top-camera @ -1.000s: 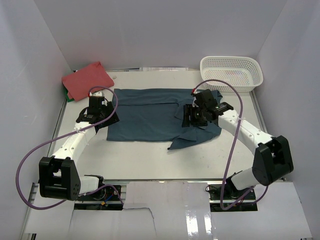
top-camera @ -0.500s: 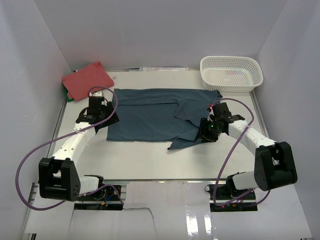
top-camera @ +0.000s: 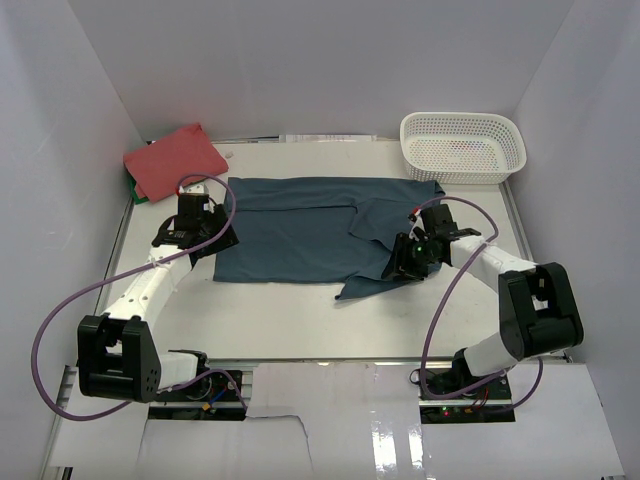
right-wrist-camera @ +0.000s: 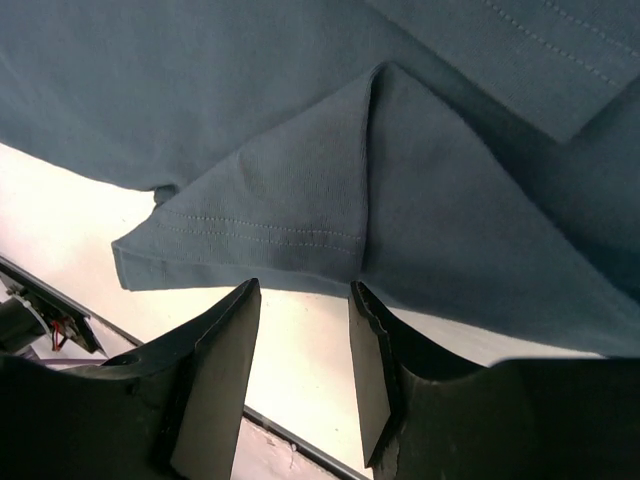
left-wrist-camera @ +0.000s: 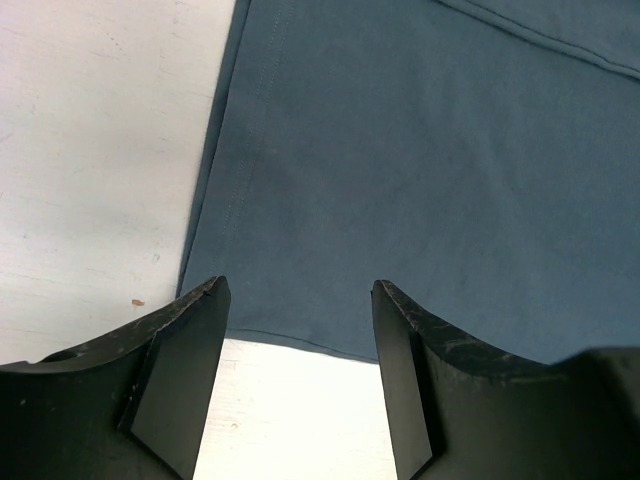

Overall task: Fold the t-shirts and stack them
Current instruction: Grap the side of the flattened tshirt closest away from the robot with both arms

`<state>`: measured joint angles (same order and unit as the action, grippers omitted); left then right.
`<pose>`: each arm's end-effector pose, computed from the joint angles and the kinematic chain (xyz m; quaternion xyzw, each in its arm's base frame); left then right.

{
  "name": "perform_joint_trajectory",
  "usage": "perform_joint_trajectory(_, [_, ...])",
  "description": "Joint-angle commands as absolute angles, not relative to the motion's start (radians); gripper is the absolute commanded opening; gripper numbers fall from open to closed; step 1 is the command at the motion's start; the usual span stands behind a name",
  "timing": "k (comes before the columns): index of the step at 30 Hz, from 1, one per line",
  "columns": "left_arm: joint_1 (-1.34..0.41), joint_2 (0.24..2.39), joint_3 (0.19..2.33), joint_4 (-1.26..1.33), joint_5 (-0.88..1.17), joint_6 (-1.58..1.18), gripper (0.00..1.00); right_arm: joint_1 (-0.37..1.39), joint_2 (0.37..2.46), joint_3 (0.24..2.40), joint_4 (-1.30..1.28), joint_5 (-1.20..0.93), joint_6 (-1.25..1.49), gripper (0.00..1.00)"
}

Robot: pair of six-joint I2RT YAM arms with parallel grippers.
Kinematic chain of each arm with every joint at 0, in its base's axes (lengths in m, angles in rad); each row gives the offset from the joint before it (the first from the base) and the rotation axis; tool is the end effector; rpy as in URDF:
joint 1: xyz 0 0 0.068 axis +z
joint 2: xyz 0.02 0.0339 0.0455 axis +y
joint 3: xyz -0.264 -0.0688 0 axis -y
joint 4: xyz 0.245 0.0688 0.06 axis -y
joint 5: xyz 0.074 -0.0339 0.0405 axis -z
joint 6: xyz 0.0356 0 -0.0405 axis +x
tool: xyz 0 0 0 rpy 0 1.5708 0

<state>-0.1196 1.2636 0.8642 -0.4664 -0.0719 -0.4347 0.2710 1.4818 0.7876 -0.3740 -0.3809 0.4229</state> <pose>0.2586 -0.0285 0.2417 -0.1594 0.9243 -0.0620 0.3411 0.2612 0.0863 0.1720 0.0252 0.9519 0.2555 0.1673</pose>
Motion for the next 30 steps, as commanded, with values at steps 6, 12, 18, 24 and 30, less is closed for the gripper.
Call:
perform_joint_trajectory(6, [-0.115, 1.235, 0.864, -0.459, -0.092, -0.434, 0.7, 0.261, 1.519, 0.772, -0.296, -0.396, 0.425, 0.47])
perform_joint_trajectory(12, [-0.115, 1.236, 0.864, -0.46, -0.095, -0.434, 0.7, 0.255, 1.539, 0.776, -0.299, -0.383, 0.414, 0.49])
perform_joint_trajectory(18, [-0.115, 1.235, 0.864, -0.46, -0.095, -0.437, 0.7, 0.242, 1.517, 0.761, -0.304, -0.371, 0.411, 0.49])
perform_joint_trajectory(24, [-0.115, 1.238, 0.864, -0.46, -0.094, -0.436, 0.7, 0.236, 1.539, 0.755, -0.29, -0.388, 0.403, 0.49])
perform_joint_trajectory(30, [-0.114, 1.239, 0.864, -0.46, -0.094, -0.436, 0.7, 0.236, 1.552, 0.755, -0.262, -0.42, 0.417, 0.44])
